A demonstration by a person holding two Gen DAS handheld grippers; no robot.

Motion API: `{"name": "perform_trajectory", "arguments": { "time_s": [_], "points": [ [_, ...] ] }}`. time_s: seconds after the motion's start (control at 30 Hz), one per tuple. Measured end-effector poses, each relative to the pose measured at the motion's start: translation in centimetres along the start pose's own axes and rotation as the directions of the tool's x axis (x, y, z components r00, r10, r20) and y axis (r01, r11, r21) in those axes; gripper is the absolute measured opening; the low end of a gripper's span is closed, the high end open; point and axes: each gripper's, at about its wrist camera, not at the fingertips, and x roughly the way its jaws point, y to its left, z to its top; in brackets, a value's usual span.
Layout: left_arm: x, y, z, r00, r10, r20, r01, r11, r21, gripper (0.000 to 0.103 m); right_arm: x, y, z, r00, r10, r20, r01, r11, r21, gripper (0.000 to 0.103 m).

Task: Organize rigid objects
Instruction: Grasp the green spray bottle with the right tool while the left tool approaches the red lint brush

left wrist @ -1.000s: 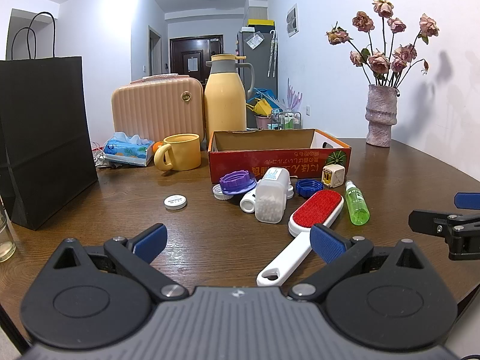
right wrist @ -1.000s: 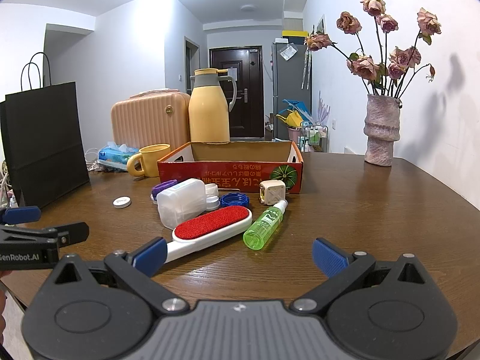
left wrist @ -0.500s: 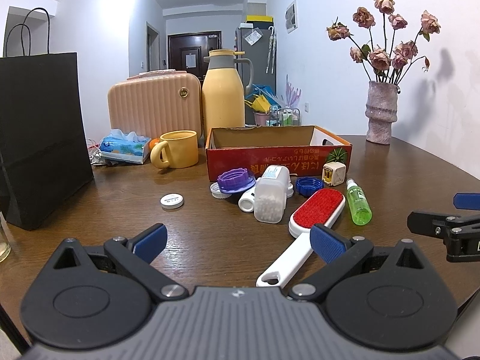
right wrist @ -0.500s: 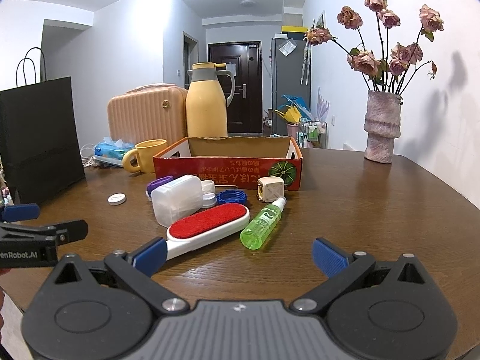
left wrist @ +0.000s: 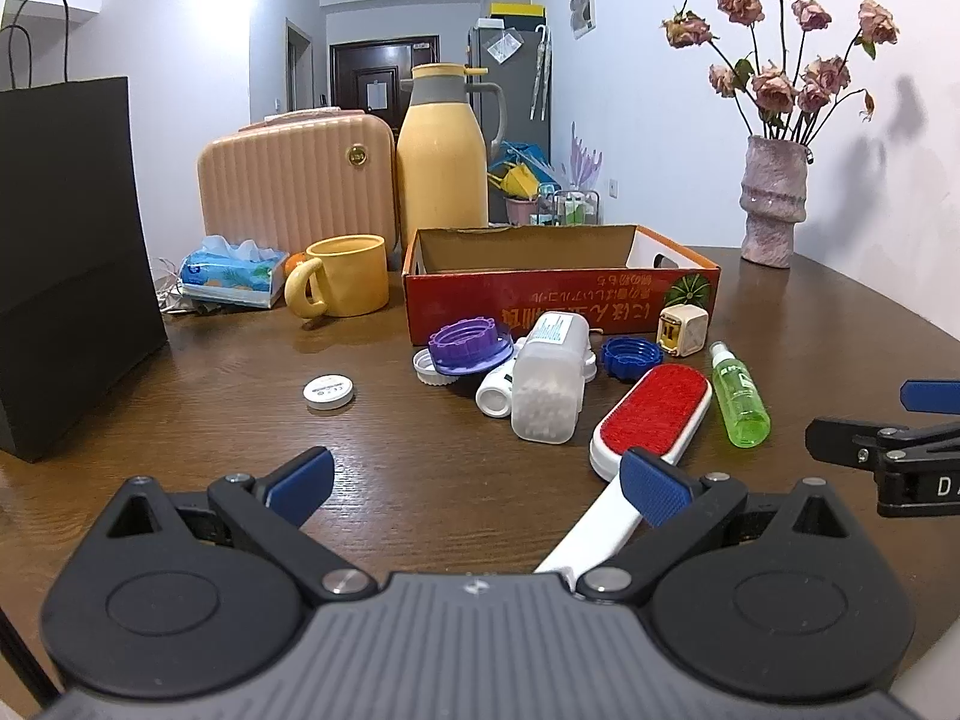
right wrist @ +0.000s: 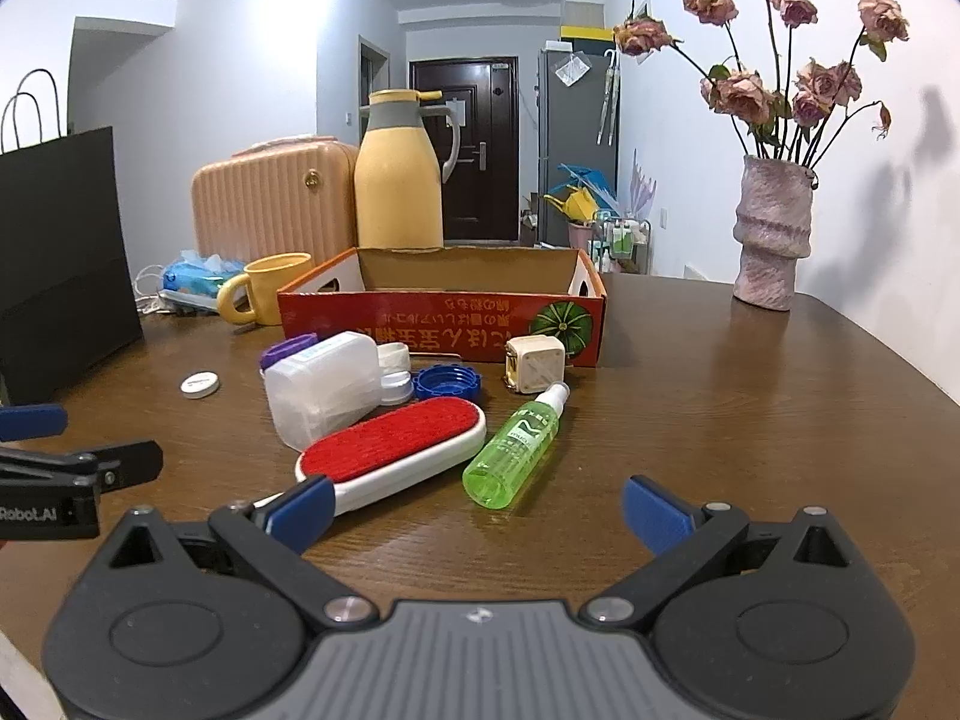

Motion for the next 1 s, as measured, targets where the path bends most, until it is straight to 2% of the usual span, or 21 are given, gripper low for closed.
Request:
{"name": "perform_trajectory", "arguments": {
  "time_s": [0.37,0.67,0.77,0.83,1.0],
  "points": [
    [2.9,0.3,1.0,0.999,0.003,-0.033,-0.004,1.000,-0.016,0.103,4.7,-0.3,1.1,0.997,-0.044,-0.062,0.043,0.999,-0.010,0.097],
    [4.7,0.6,1.6,0.998,0.019,-0.057,-0.022,0.999,-0.040,0.103,9.1,-1.1,2.6,0.988,-0.089,-0.127,0.090,0.996,0.001,0.084],
    [5.0,0.7,1.7,0.998,0.025,-0.060,-0.027,0.999,-0.046,0.103,10.6,-1.3,3.1,0.983,-0.096,-0.159,0.099,0.995,0.007,0.075],
    [5.0,0.8,1.7,0.998,0.028,-0.060,-0.031,0.998,-0.050,0.103,11.7,-1.5,3.4,0.978,-0.093,-0.187,0.097,0.995,0.012,0.065],
    [5.3,0.9,1.7,0.997,0.029,-0.069,-0.033,0.998,-0.052,0.103,13.5,-2.0,3.5,0.967,-0.079,-0.241,0.090,0.995,0.032,0.055]
  ]
}}
